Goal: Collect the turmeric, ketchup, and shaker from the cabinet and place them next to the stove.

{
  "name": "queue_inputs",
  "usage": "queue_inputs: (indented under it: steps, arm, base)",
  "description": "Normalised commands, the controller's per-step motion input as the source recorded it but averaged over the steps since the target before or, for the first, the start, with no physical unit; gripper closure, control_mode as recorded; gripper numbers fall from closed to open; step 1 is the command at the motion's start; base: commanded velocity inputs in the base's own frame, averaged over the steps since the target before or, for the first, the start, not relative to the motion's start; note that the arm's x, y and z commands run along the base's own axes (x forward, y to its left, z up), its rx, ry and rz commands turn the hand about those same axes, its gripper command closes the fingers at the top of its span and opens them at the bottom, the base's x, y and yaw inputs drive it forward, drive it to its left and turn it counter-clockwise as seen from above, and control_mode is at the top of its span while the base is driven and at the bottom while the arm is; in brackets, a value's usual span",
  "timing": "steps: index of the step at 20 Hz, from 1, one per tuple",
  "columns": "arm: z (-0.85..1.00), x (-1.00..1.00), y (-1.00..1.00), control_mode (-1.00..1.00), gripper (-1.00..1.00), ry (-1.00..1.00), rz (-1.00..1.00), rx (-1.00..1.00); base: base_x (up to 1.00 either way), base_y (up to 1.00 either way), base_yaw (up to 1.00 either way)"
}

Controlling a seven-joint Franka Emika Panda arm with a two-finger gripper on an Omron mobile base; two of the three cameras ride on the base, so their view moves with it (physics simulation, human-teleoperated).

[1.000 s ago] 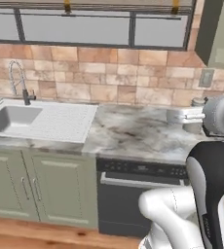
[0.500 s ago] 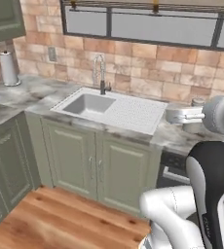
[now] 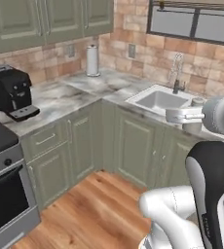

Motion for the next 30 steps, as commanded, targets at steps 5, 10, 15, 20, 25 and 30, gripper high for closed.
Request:
queue_inputs:
  steps: [5,10,15,20,25,30]
  arm:
    - [0.00,0.00,0.00,1.00,1.00,0.00,0.00,0.00]
    - [0.00,0.00,0.00,1.00,1.00,0.00,0.00,0.00]
    - [0.00,0.00,0.00,1.00,1.00,0.00,0.00,0.00]
    - [0.00,0.00,0.00,1.00,1.00,0.00,0.00,0.00]
    - [0.00,0.00,0.00,1.00,1.00,0.00,0.00,0.00]
    - [0.00,0.00,0.00,1.00,1.00,0.00,0.00,0.00]
  base:
    - [0.00,0.75,0.52]
    - [0.01,0.72,0.52]
    - [0.39,0.62,0.45]
    - [0.83,0.35,0.35]
    - [0.71,0.40,0.33]
    - [0.34,0.72,0.31]
